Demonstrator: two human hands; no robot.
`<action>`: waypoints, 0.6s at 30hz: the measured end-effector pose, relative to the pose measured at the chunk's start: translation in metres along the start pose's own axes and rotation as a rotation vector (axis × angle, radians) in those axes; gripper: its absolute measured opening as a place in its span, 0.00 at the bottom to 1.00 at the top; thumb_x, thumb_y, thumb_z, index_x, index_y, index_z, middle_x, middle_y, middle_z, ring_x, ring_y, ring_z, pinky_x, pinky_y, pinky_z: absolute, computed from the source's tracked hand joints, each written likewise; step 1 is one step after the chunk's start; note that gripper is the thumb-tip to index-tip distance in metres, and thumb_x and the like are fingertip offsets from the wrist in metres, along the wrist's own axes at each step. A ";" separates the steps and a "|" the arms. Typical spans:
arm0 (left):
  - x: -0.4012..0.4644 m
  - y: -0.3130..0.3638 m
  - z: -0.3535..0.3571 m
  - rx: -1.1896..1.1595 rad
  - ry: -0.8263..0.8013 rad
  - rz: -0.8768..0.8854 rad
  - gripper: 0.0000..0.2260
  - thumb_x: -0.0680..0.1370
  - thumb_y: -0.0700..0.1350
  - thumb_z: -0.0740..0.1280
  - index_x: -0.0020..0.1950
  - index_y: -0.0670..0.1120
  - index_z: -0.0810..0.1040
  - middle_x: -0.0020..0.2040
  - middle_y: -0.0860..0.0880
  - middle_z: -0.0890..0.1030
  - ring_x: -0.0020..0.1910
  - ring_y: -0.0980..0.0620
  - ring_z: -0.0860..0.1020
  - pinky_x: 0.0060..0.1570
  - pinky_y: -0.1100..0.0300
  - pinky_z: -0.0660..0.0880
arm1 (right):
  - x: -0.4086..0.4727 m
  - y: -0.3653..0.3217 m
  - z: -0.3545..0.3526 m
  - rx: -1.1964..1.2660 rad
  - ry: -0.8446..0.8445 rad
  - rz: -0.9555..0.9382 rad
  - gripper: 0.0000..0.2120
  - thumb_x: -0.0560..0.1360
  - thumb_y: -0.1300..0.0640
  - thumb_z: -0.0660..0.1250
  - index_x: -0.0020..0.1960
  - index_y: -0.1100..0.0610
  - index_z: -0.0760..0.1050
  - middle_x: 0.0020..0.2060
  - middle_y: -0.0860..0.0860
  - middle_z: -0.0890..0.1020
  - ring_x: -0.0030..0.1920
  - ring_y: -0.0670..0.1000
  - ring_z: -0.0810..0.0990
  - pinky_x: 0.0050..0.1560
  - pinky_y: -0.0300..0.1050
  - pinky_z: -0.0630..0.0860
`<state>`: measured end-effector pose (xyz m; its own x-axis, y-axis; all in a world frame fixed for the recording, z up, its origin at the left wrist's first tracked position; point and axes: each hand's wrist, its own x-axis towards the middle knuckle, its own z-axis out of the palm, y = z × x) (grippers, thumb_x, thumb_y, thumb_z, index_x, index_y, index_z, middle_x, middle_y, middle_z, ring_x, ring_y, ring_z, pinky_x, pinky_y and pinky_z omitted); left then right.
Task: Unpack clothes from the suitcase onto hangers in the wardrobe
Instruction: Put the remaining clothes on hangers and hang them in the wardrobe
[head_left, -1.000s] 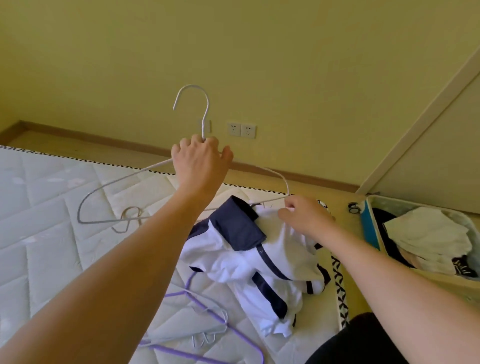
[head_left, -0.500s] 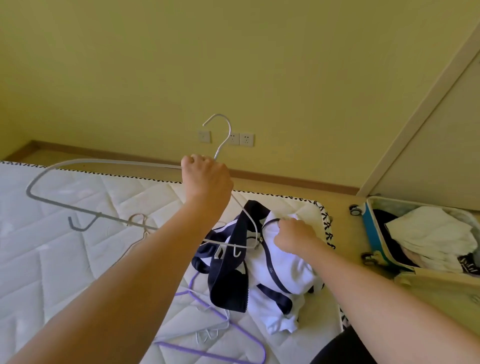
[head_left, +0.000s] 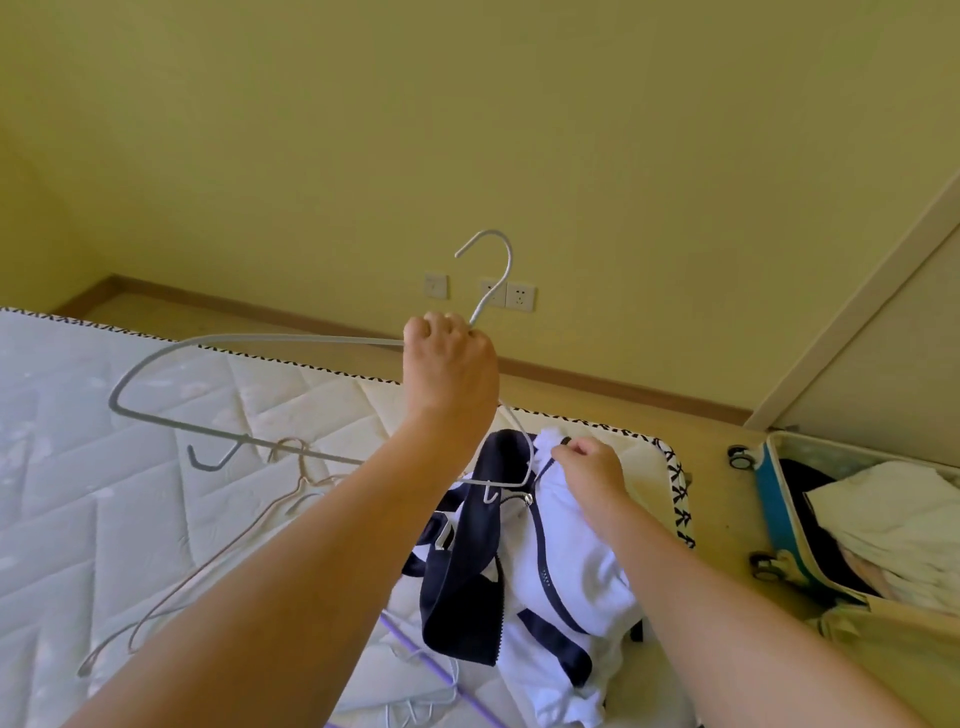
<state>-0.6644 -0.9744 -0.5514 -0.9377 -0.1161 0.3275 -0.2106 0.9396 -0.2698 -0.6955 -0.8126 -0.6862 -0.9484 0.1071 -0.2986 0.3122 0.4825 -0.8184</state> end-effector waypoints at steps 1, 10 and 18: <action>0.001 0.000 0.003 -0.009 -0.008 0.001 0.09 0.77 0.41 0.59 0.52 0.46 0.78 0.46 0.48 0.75 0.45 0.45 0.69 0.44 0.54 0.59 | -0.003 -0.006 -0.003 0.041 0.022 -0.095 0.14 0.71 0.61 0.64 0.31 0.55 0.62 0.26 0.49 0.65 0.32 0.52 0.62 0.34 0.44 0.59; 0.032 -0.027 -0.007 -0.451 0.072 -0.063 0.13 0.76 0.55 0.60 0.37 0.50 0.75 0.37 0.50 0.73 0.42 0.46 0.69 0.43 0.55 0.60 | -0.029 -0.062 -0.072 0.072 -0.125 -0.525 0.18 0.71 0.64 0.63 0.27 0.51 0.63 0.26 0.47 0.64 0.30 0.45 0.64 0.32 0.40 0.58; 0.038 -0.004 -0.028 -0.606 0.408 -0.001 0.15 0.77 0.48 0.65 0.31 0.46 0.75 0.33 0.49 0.69 0.37 0.43 0.70 0.41 0.54 0.59 | -0.035 -0.083 -0.116 0.207 -0.133 -0.431 0.07 0.74 0.60 0.70 0.46 0.54 0.72 0.35 0.52 0.78 0.34 0.46 0.72 0.37 0.40 0.68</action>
<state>-0.6912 -0.9735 -0.5131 -0.7352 -0.0990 0.6706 0.0896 0.9664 0.2409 -0.6949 -0.7556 -0.5509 -0.9824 -0.1824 0.0400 -0.0898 0.2737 -0.9576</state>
